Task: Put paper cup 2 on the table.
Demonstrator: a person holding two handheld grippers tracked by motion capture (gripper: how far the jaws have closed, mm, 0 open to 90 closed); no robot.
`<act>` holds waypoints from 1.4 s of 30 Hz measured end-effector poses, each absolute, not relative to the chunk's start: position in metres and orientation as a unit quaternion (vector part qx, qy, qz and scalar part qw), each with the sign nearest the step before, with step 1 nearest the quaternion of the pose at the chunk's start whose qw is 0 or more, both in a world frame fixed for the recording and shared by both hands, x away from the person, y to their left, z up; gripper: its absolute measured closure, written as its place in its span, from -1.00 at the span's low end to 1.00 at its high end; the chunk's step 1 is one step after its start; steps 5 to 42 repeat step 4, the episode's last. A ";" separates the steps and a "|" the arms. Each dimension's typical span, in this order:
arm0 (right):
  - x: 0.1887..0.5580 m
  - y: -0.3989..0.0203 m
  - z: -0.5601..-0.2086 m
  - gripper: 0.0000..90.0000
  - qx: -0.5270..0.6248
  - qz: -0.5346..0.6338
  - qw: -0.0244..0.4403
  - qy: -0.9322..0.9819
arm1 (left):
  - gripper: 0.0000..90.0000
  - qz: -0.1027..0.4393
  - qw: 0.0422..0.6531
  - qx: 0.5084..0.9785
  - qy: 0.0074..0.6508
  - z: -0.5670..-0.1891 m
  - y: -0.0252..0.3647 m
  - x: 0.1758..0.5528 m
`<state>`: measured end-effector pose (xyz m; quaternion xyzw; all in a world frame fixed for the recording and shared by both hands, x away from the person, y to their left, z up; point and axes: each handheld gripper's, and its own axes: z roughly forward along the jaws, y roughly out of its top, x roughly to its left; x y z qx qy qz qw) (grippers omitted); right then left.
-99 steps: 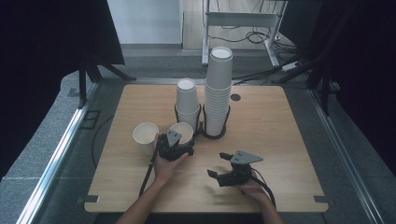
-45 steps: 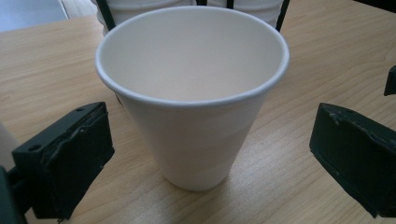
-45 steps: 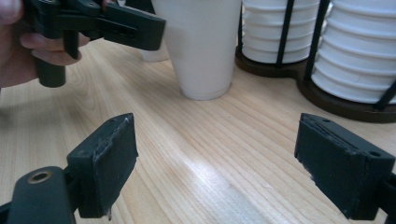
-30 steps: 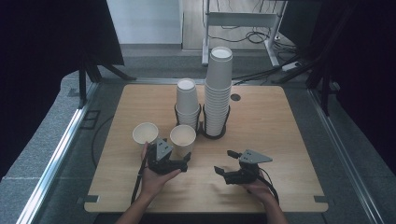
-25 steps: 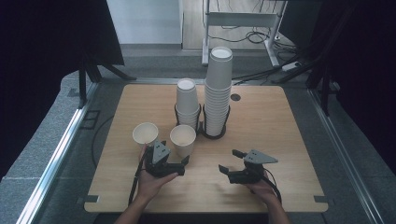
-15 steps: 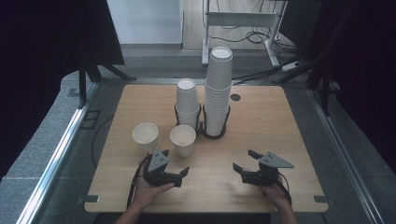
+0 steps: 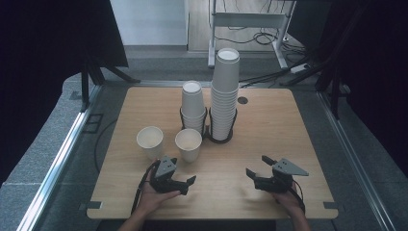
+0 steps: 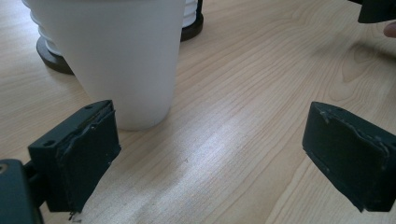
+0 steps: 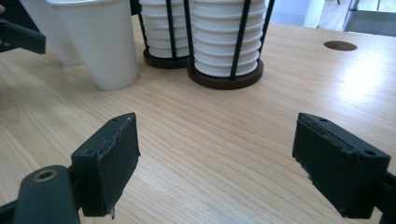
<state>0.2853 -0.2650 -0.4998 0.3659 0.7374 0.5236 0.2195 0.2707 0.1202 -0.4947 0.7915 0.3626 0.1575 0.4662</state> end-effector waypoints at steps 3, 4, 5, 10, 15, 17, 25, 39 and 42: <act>0.285 -0.263 -0.499 -0.68 0.360 0.524 0.221 0.740 | -0.91 0.155 0.462 0.794 0.362 -0.496 0.119 0.271; 0.285 -0.263 -0.498 -0.68 0.360 0.523 0.222 0.740 | -0.91 0.154 0.462 0.795 0.362 -0.496 0.119 0.271; 0.285 -0.263 -0.498 -0.68 0.360 0.523 0.222 0.740 | -0.91 0.154 0.462 0.795 0.362 -0.496 0.119 0.271; 0.285 -0.263 -0.498 -0.68 0.360 0.523 0.222 0.740 | -0.91 0.154 0.462 0.795 0.362 -0.496 0.119 0.271; 0.285 -0.263 -0.498 -0.68 0.360 0.523 0.222 0.740 | -0.91 0.154 0.462 0.795 0.362 -0.496 0.119 0.271; 0.285 -0.263 -0.498 -0.68 0.360 0.523 0.222 0.740 | -0.91 0.154 0.462 0.795 0.362 -0.496 0.119 0.271; 0.285 -0.263 -0.498 -0.68 0.360 0.523 0.222 0.740 | -0.91 0.154 0.462 0.795 0.362 -0.496 0.119 0.271; 0.285 -0.263 -0.498 -0.68 0.360 0.523 0.222 0.740 | -0.91 0.154 0.462 0.795 0.362 -0.496 0.119 0.271; 0.285 -0.263 -0.498 -0.68 0.360 0.523 0.222 0.740 | -0.91 0.154 0.462 0.795 0.362 -0.496 0.119 0.271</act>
